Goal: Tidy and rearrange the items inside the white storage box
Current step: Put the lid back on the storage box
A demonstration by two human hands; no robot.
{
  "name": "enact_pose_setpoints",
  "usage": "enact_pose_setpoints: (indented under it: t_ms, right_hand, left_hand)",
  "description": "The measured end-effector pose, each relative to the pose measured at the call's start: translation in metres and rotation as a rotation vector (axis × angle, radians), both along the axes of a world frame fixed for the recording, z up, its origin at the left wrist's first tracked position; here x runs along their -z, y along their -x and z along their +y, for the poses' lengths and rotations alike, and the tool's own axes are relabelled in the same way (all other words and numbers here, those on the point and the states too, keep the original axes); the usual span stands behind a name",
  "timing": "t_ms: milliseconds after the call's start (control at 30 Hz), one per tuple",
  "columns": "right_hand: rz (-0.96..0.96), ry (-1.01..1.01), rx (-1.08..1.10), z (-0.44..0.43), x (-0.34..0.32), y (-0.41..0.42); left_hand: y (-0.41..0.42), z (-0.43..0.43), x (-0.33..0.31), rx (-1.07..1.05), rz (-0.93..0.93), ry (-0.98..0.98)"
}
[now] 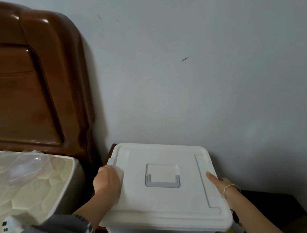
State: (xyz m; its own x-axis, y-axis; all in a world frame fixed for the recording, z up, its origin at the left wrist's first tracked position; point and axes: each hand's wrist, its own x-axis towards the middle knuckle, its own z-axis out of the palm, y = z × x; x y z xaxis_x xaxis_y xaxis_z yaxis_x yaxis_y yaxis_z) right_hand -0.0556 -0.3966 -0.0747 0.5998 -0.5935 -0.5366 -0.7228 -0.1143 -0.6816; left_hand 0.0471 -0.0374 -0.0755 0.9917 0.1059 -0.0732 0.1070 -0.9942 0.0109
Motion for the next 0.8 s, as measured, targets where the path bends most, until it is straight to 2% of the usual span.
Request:
enact_pose_setpoints:
  t_ms: [133, 300, 500, 800]
  right_hand:
    - [-0.053, 0.071, 0.033, 0.001, -0.003, -0.001]
    - [0.053, 0.414, -0.144, 0.012, -0.014, -0.011]
    - [0.185, 0.539, -0.169, 0.019, -0.009, -0.017]
    - [0.211, 0.730, -0.280, 0.024, -0.004, -0.024]
  left_hand:
    - [-0.001, -0.002, 0.006, 0.002, -0.019, 0.009]
    - [0.002, -0.002, 0.002, -0.023, -0.026, 0.039]
    - [0.005, 0.001, 0.000, -0.028, -0.033, -0.003]
    - [0.010, -0.002, -0.005, -0.014, -0.035, 0.031]
